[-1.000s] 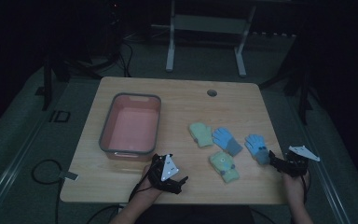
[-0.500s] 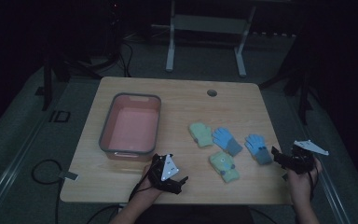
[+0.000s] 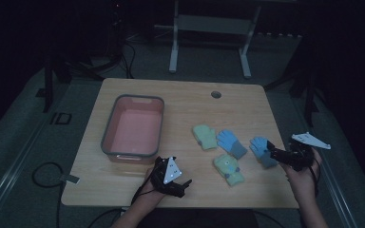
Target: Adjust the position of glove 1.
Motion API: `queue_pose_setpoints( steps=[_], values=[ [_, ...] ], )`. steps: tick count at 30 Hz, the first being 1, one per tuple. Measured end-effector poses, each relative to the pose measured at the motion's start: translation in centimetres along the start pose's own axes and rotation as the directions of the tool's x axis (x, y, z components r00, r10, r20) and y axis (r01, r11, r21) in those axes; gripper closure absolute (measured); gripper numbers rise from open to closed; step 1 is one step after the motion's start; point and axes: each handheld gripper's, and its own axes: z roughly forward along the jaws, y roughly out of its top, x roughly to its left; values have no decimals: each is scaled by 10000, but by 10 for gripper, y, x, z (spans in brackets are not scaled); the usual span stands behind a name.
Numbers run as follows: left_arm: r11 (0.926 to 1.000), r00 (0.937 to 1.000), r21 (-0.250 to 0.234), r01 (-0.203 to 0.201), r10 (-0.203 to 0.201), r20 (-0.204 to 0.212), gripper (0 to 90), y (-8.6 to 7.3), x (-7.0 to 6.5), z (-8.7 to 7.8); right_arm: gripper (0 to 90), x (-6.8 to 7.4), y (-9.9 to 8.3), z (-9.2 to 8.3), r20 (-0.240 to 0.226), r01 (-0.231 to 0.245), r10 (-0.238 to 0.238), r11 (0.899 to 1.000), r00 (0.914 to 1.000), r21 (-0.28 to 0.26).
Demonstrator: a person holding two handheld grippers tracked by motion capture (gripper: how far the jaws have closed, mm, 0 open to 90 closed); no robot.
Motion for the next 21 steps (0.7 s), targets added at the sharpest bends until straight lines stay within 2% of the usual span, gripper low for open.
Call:
queue_pose_setpoints(
  steps=[11, 16, 21],
  values=[
    [10000, 10000, 61, -27, 27, -8, 36, 0, 0, 0, 190, 30, 17, 14, -541, 321, -322, 9995, 9980, -39],
    [10000, 10000, 82, 15, -15, -7, 36, 0, 0, 1, 215, 39, 23, 17, -783, 297, -300, 9995, 9965, -54],
    [9998, 9999, 68, 162, -162, 33, 36, 0, 2, 1, 241, 54, 32, 23, -1224, 584, -577, 9983, 9908, 22]
  ],
)
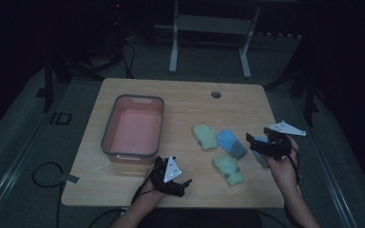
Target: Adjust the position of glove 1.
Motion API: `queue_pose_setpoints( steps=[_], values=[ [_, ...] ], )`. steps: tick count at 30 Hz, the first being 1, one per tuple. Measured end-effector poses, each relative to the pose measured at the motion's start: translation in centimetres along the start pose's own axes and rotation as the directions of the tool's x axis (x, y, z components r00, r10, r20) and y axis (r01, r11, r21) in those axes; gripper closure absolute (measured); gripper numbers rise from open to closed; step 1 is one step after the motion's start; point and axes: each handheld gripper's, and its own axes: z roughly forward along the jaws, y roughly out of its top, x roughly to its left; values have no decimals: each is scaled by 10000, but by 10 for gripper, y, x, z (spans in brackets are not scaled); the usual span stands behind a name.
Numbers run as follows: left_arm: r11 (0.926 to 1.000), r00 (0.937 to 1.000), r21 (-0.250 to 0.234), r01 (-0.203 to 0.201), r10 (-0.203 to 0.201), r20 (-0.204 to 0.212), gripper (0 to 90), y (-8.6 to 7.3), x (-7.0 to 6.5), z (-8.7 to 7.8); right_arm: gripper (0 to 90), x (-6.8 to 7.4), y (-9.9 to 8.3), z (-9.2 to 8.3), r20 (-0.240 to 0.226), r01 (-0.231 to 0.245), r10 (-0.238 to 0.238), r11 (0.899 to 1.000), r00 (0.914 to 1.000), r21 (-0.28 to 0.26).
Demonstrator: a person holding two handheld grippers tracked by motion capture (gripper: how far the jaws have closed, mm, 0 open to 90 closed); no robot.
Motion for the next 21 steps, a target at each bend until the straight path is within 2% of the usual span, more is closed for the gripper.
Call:
queue_pose_setpoints(
  steps=[4, 7, 11, 17, 21],
  values=[
    [10000, 10000, -11, -24, 24, 14, 36, 0, 0, 0, 252, 14, 7, 10, -591, 313, -306, 9995, 9978, 106],
    [10000, 10000, -41, 13, -13, 5, 36, 0, 0, -1, 275, 26, 10, 20, -1091, 544, -522, 9984, 9927, 174],
    [10000, 10000, -74, -53, 53, -2, 36, 0, 0, -1, 307, 40, 13, 32, -1436, 895, -859, 9958, 9859, 188],
    [9999, 9999, -100, -126, 127, 81, 36, -1, -1, -1, 346, 57, 14, 57, -2142, 1403, -1332, 9899, 9677, 181],
    [9998, 9999, -121, -160, 161, 50, 35, -1, -1, -2, 346, 62, 10, 75, -2703, 1681, -1503, 9848, 9510, 436]
  ],
)
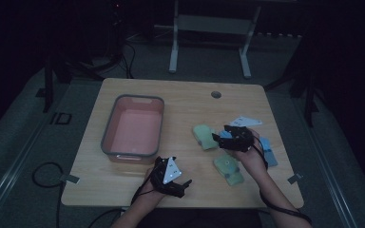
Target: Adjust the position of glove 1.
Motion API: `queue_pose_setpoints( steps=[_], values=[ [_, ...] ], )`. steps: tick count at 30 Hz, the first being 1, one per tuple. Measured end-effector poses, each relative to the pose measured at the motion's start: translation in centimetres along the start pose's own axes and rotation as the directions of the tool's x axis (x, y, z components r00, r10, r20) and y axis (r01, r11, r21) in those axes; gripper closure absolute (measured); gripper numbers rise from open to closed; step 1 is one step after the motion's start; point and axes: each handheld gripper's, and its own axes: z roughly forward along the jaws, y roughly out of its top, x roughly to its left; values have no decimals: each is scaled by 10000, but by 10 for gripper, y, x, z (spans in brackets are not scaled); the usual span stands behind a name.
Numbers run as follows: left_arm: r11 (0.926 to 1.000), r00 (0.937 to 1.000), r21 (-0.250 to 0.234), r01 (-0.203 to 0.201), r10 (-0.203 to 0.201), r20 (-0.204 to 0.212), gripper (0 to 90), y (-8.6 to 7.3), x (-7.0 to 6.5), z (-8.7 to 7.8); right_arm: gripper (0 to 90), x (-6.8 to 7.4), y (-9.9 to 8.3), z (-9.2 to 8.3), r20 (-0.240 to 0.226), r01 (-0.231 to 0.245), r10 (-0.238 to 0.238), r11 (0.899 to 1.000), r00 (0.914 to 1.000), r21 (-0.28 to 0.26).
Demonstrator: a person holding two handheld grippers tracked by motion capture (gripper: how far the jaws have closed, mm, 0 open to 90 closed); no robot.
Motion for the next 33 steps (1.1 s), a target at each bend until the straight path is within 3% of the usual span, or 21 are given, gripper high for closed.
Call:
queue_pose_setpoints(
  steps=[3, 9, 15, 25, 28, 33],
  values=[
    [10000, 10000, -2, 43, -43, 68, 35, 0, 1, 0, 370, -2, -2, 14, -127, 218, -214, 9994, 9997, 287],
    [10000, 10000, 1, -9, 9, 75, 35, 0, 0, 0, 527, -11, -1, 36, -449, 378, -344, 9962, 9984, 781],
    [10000, 9999, -4, -14, 14, 114, 35, 0, 1, 0, 557, -14, 1, 56, -927, 1035, -926, 9873, 9914, 1206],
    [10000, 9997, -48, -43, 44, 231, 35, 0, 1, -1, 611, -19, -1, 87, -1174, 1545, -1337, 9693, 9840, 1914],
    [10000, 9997, -38, -25, 26, 236, 35, 0, 1, 0, 639, -18, -8, 98, -1180, 1770, -1520, 9536, 9813, 2437],
    [10000, 9998, -44, 13, -13, 212, 35, 0, 1, 0, 657, -20, -12, 101, -1326, 1539, -1267, 9631, 9830, 2206]
  ],
)
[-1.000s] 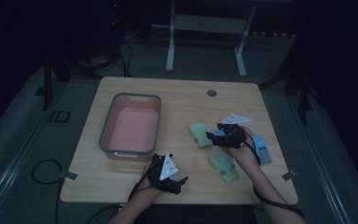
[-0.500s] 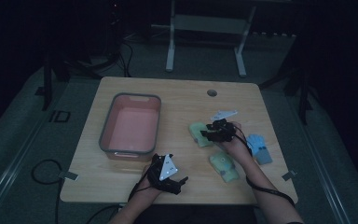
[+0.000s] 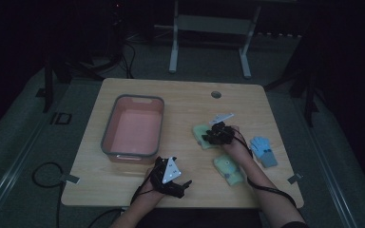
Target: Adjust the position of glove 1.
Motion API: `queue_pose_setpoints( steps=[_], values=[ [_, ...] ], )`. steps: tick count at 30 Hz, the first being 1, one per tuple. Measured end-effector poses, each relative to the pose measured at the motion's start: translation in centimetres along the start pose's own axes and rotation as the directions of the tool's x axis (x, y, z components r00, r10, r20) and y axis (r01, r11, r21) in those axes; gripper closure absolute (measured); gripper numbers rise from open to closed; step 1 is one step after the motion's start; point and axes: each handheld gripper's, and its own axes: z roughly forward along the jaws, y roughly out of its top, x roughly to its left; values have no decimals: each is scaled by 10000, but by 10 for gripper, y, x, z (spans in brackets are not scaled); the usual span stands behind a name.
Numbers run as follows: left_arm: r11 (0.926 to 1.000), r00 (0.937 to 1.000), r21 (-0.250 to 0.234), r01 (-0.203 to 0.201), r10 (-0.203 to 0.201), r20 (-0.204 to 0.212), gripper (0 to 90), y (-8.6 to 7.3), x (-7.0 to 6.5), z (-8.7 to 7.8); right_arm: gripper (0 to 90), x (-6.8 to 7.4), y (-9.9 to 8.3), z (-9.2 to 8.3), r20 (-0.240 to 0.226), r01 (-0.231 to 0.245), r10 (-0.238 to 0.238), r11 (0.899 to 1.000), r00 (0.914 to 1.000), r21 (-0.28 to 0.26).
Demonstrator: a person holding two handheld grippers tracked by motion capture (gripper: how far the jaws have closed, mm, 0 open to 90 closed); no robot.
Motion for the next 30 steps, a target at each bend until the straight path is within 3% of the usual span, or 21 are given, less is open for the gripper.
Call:
queue_pose_setpoints(
  steps=[5, 8, 13, 16, 19, 23, 30],
  values=[
    [10000, 10000, -13, 41, -41, 44, 35, 0, 1, 0, 732, 2, 1, 1, -5, 349, -349, 9994, 9994, 87],
    [10000, 10000, 0, 30, -30, 26, 35, 0, 0, 0, 805, 4, 2, 2, -20, 281, -280, 9995, 9996, 162],
    [10000, 10000, 10, 69, -69, 17, 35, 0, 1, 0, 856, 7, 8, -3, 164, -428, 424, 9987, 9990, 280],
    [9999, 9999, -52, 111, -111, 52, 35, 0, 1, 0, 856, 11, 12, -12, 35, -730, 730, 9972, 9973, 130],
    [9999, 9999, -23, 149, -149, 31, 35, 0, 2, 0, 857, 26, 25, -40, 11, -1199, 1201, 9919, 9928, -411],
    [9999, 9999, -14, 156, -156, -3, 35, 0, 1, 0, 857, 46, 35, -67, 325, -1328, 1366, 9862, 9901, -994],
    [9998, 9998, -68, 199, -200, -54, 35, 0, 2, 0, 858, 77, 32, -90, 699, -1724, 1843, 9737, 9804, -1493]
  ],
)
